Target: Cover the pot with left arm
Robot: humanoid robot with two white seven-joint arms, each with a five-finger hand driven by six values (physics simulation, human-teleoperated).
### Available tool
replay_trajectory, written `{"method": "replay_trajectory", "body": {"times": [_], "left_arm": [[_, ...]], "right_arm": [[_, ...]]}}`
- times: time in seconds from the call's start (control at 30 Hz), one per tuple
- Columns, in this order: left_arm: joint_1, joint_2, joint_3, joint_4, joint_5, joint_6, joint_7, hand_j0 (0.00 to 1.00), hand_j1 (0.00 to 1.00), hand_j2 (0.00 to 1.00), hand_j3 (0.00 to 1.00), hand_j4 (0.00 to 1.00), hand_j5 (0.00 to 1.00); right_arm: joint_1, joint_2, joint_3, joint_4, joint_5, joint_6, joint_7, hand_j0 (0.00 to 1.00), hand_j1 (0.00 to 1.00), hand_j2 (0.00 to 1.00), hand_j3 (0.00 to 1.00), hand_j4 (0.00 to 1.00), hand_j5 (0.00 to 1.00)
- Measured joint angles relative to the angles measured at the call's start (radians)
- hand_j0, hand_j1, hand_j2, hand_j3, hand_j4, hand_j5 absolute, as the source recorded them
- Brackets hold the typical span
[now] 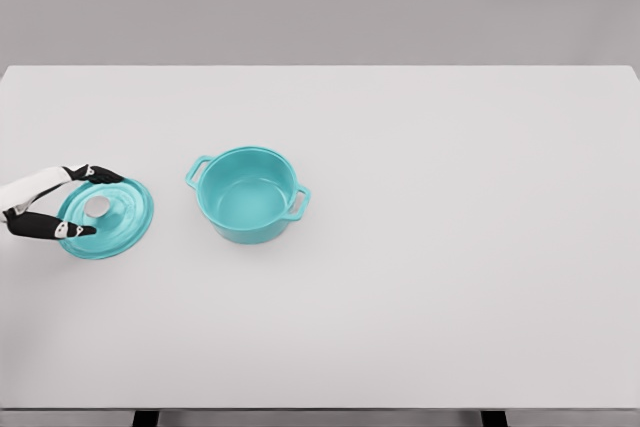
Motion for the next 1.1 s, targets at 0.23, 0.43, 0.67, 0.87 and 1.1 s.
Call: {"method": "replay_trajectory", "body": {"times": [0.23,0.43,0.67,0.87,1.1], "left_arm": [[0.002,0.000,0.000,0.002,0.000,0.000,0.000,0.75,0.75,0.75,0.75,0.75,0.75],[0.003,0.000,0.000,0.001,0.000,0.000,0.000,0.75,0.75,0.75,0.75,0.75,0.75],[0.003,-0.001,0.000,0.001,-0.001,0.000,0.001,0.75,0.75,0.75,0.75,0.75,0.75],[0.003,-0.003,0.000,0.002,-0.001,0.000,0.004,0.75,0.75,0.75,0.75,0.75,0.75],[0.011,-0.003,0.000,0.004,-0.002,0.000,0.004,0.75,0.75,0.75,0.75,0.75,0.75]], "right_arm": [[0.000,0.000,0.000,0.000,0.000,0.000,0.000,1.00,1.00,1.00,1.00,1.00,1.00],[0.000,0.000,0.000,0.000,0.000,0.000,0.000,1.00,1.00,1.00,1.00,1.00,1.00],[0.000,0.000,0.000,0.000,0.000,0.000,0.000,1.00,1.00,1.00,1.00,1.00,1.00],[0.000,0.000,0.000,0.000,0.000,0.000,0.000,1.00,1.00,1.00,1.00,1.00,1.00],[0.000,0.000,0.000,0.000,0.000,0.000,0.000,1.00,1.00,1.00,1.00,1.00,1.00]]}}
